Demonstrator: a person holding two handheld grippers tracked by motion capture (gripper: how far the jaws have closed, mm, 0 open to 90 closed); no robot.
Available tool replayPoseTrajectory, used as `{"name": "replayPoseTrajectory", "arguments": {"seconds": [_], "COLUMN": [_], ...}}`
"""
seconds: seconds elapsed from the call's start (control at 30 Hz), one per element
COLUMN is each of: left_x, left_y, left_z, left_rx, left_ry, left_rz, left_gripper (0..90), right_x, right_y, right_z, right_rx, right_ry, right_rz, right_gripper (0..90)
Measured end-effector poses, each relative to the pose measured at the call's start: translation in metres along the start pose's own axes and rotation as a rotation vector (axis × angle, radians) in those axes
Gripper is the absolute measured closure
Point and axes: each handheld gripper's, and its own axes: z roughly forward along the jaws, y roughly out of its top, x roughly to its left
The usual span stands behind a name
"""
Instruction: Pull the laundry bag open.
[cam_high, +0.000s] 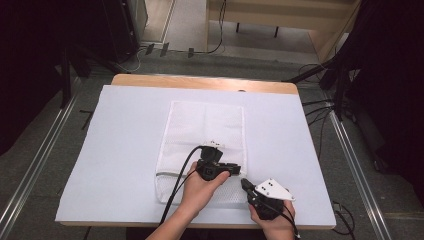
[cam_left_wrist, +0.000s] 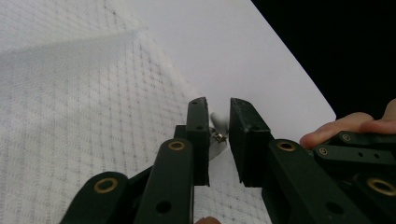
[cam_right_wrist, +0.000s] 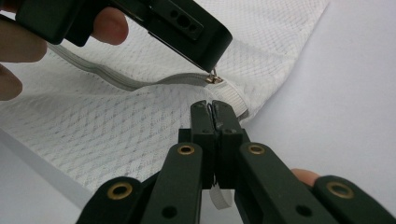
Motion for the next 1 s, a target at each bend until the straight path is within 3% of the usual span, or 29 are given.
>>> {"name": "replayPoseTrajectory", "arguments": {"seconds": [0.37,0.47,0.7,1.0], "left_x": [0.005,0.007,0.000,0.003], "left_y": [-0.003,-0.006,-0.009,-0.014], "left_z": [-0.003,-0.003,-0.004,-0.011], "left_rx": [0.009,0.007,0.005,-0.001], "left_ry": [-0.038,-0.032,0.029,0.059], "left_rz": [-0.004,-0.009,0.059,0.089], "left_gripper": [87.1,87.4,87.6,87.7], "right_x": [0.000,-0.001,0.002,0.003], "right_y": [0.000,0.001,0.002,0.004], "right_z": [0.000,-0.001,-0.002,-0.005], "right_rx": [0.006,0.003,-0.004,-0.007], "right_ry": [-0.003,-0.001,-0.031,-0.059], "right_rz": [0.001,0.018,0.010,-0.008], "right_gripper": [90.0,90.0,90.0,90.0]}}
